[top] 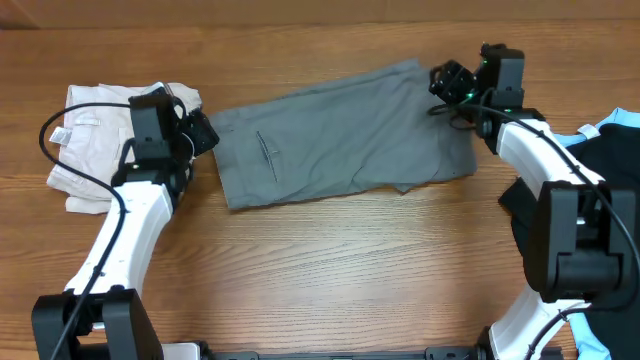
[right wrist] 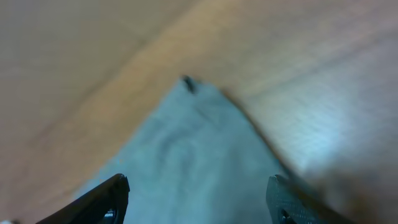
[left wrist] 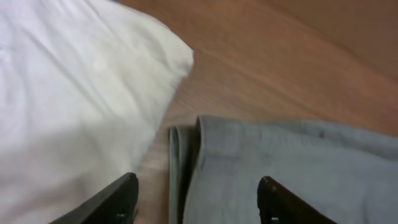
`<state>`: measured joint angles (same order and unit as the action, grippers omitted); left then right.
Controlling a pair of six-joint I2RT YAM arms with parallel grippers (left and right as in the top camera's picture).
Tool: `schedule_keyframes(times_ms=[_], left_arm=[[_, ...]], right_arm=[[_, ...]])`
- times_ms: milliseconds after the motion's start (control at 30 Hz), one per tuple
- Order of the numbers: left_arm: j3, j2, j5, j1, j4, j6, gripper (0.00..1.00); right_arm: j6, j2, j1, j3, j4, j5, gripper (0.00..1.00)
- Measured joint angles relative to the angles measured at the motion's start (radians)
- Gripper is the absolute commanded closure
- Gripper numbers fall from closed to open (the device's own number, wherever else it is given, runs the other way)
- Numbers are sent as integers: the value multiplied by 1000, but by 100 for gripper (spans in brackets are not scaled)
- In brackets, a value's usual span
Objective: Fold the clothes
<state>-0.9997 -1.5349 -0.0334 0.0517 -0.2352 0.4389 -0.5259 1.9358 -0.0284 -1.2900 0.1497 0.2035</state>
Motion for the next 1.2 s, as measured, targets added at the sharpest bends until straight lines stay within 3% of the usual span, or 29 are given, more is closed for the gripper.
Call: schedule_keyframes(times_ms=[200,367,467,700,767,800,867,1033,1200], left_arm=[[-76,0,-168,1,-173,-48,35],[-68,-13,-218,-51,-330,-63,30],[-54,-55,-217,-76,-352,-76,33],[-33,-241,-215,-81,-334,-80,51],[-33,-275,-217,-81,-325,-83,61],[-33,-277,-218,-81,-322,-89,66],[-33,-277,-218,-81,-320,-102,76],[-35,-277,-217,-79,-333,-121,93],[-58,-277,-210,-60,-406,-129,96]], right_arm=[[56,-74,-91,-2,327,26,30],[74,-111,-94,-2,591,16,26],[88,-111,-87,38,601,9,37],[111,-111,-82,225,422,-1,36],[122,-115,-82,253,364,3,46],[134,-115,-82,257,339,7,58],[145,-113,-82,265,316,18,96],[161,-114,-84,264,355,16,96],[130,-156,-104,244,573,-108,96]])
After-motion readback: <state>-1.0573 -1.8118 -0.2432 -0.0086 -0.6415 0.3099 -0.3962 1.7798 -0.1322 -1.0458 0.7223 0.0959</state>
